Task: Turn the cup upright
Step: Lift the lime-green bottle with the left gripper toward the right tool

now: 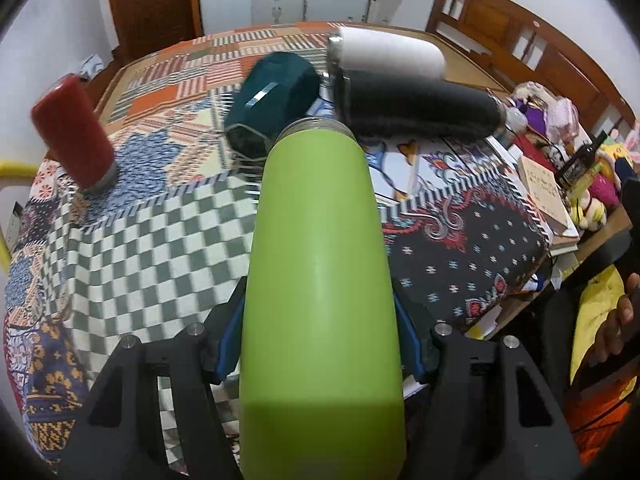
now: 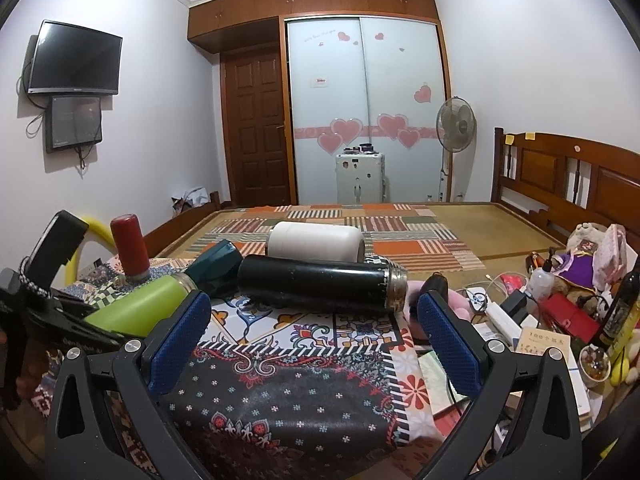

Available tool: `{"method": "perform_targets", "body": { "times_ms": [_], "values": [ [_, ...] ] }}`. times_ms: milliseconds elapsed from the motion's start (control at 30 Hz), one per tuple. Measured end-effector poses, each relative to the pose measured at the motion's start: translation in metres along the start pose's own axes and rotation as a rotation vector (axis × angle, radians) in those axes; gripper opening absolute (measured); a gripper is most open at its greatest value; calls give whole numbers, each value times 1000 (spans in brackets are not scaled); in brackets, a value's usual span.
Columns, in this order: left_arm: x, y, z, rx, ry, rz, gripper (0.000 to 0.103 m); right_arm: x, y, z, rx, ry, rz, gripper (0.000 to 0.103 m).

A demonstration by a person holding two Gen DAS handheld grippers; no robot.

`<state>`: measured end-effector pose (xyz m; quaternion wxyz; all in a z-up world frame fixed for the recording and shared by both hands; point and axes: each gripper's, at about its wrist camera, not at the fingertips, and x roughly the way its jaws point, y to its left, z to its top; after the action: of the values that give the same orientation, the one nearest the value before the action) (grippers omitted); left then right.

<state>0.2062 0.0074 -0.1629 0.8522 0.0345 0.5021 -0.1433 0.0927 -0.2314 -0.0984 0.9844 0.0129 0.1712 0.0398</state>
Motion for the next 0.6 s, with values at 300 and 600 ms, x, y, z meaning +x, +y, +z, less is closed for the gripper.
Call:
{"method": "perform_targets", "body": {
  "times_ms": [300,600],
  "values": [
    [18,-26,8,53,15,-6,64,1,-9,-5,15,10,-11,103],
    [24,-33,12,74,25,0,64,5,-10,-9,14,25,-11,103]
  ]
}}
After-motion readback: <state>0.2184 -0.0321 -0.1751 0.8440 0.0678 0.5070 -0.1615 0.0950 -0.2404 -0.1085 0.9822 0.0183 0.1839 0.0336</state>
